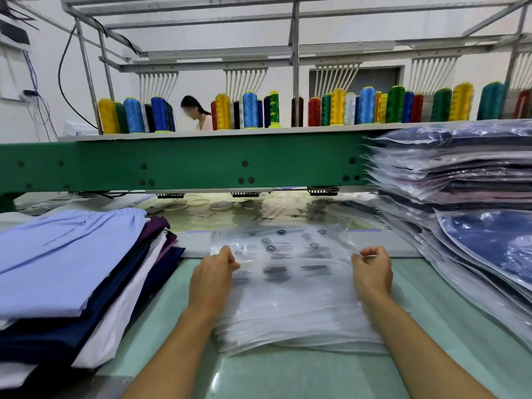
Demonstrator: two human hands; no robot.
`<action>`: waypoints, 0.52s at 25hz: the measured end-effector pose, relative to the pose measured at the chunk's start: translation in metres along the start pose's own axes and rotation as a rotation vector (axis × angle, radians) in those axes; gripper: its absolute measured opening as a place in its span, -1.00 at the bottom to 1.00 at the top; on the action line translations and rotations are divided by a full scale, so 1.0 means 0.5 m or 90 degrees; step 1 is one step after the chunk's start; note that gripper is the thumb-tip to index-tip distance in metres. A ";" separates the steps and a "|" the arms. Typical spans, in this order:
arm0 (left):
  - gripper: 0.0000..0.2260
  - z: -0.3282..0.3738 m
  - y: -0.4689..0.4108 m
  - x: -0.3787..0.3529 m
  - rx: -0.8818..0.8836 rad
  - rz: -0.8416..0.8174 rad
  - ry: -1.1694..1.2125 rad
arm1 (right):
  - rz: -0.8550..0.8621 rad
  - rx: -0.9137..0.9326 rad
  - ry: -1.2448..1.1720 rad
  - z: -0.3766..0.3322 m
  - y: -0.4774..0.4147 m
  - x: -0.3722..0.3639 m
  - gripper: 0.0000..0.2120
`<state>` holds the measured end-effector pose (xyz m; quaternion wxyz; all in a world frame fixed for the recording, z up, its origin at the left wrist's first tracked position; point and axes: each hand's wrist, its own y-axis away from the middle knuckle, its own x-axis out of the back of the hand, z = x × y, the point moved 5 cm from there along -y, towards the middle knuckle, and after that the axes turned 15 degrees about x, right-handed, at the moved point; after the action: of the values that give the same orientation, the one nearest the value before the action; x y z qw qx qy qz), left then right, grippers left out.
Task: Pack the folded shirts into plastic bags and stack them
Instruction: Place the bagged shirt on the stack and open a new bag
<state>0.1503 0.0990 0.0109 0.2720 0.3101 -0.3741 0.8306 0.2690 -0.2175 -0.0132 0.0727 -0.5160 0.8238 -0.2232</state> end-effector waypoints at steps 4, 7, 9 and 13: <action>-0.86 -0.029 -0.015 0.013 0.060 0.026 -0.024 | 0.057 -0.011 -0.005 0.006 -0.006 0.007 -0.85; -0.91 -0.031 -0.017 0.009 0.055 0.005 -0.027 | 0.057 0.003 0.001 0.001 -0.004 0.005 -0.81; -0.88 -0.012 -0.008 -0.002 -0.014 -0.048 -0.049 | 0.022 0.018 -0.012 0.000 -0.002 -0.003 -0.79; -0.95 0.006 0.003 -0.017 -0.060 -0.101 -0.050 | -0.072 0.057 -0.024 -0.006 0.008 -0.025 -0.83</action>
<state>0.1560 0.0939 0.0058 0.3365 0.3584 -0.3973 0.7749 0.2703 -0.2041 -0.0136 0.0986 -0.5623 0.7808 -0.2539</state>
